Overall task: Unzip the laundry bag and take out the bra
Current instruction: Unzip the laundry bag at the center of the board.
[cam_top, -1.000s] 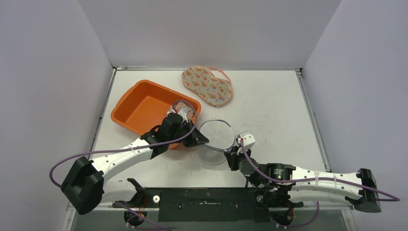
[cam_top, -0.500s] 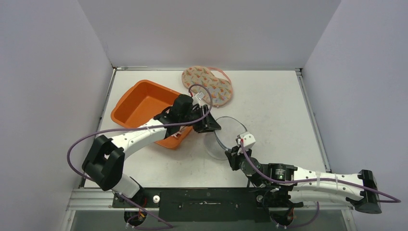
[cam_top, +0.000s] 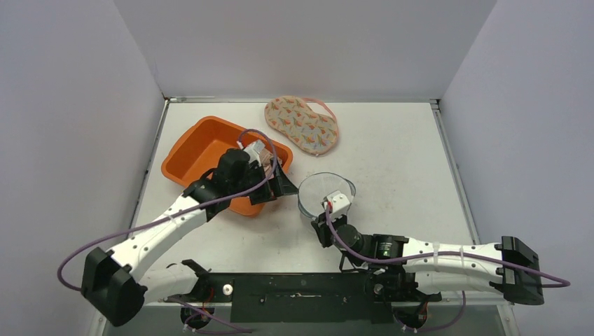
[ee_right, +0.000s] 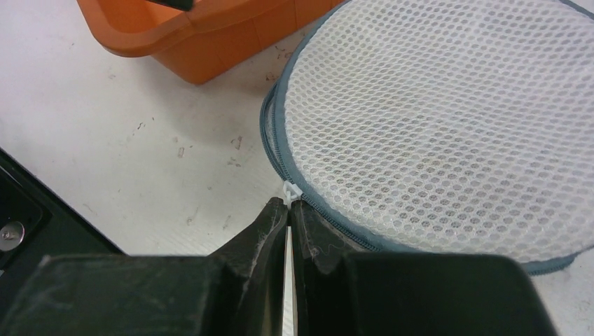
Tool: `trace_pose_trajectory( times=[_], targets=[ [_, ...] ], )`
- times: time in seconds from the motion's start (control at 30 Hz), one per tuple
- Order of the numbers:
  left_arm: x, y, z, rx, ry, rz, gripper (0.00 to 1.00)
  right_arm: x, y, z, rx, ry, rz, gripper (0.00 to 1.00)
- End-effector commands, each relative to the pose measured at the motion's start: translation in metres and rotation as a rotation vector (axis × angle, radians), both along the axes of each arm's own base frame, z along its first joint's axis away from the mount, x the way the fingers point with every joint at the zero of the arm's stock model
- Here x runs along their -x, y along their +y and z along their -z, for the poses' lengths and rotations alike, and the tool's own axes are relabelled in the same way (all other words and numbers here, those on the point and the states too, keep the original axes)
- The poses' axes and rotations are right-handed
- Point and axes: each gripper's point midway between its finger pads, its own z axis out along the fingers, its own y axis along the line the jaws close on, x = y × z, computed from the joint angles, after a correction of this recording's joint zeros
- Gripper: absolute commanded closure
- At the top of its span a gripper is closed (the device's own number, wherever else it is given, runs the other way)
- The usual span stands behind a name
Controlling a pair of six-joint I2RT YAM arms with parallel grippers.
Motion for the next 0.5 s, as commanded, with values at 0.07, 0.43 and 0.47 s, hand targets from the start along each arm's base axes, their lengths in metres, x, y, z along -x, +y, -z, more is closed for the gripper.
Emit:
trace_pose_trajectory(
  times=[0.07,0.43,0.47],
  targets=[
    [0.026,0.017,-0.001,0.075,0.018,-0.074,0.04,-0.009,0.028,-0.026,-0.098,-0.019,-0.042,0.95],
    [0.022,-0.041,-0.008,0.198,0.054,-0.007,0.04,-0.004,0.026,-0.030,-0.099,-0.006,-0.064,0.95],
    [0.022,-0.048,-0.009,0.200,0.051,0.005,0.03,-0.004,0.023,-0.029,-0.095,-0.004,-0.060,0.95]
  ],
)
